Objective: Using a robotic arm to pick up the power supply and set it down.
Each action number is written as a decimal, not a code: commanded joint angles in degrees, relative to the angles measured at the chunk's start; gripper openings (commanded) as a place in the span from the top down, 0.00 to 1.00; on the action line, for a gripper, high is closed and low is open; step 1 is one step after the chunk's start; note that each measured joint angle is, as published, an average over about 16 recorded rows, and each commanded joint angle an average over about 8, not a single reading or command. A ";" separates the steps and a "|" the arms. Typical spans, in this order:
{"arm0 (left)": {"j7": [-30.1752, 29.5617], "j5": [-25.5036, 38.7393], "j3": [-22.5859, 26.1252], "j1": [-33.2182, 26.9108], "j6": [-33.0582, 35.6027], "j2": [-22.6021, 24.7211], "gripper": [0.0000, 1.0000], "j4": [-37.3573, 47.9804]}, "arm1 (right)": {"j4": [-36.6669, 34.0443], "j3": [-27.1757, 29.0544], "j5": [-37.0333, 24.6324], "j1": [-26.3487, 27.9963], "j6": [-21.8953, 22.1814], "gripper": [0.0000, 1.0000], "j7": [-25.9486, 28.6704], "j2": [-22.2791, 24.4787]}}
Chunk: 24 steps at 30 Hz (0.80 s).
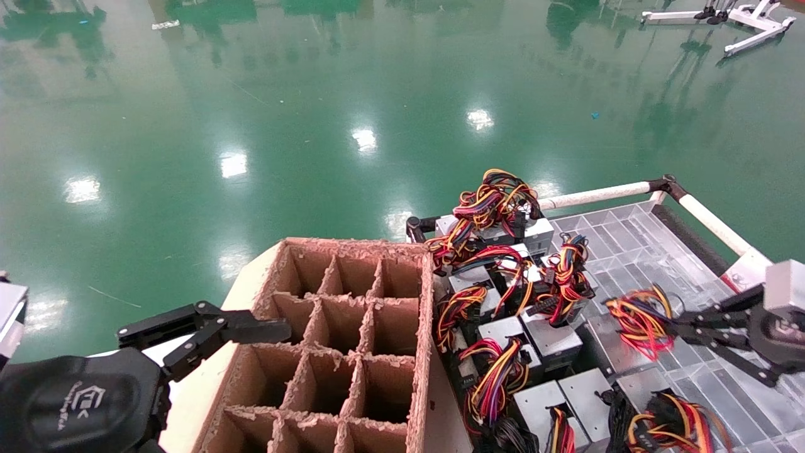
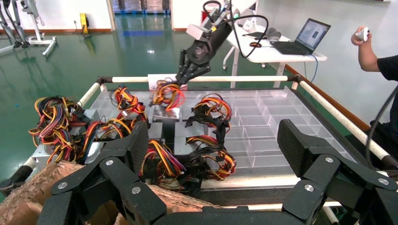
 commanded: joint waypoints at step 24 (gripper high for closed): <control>0.02 -0.02 0.03 -0.02 0.01 0.00 0.00 0.04 | 3.52 -0.97 -1.18 4.90 -1.77 0.00 4.74 2.04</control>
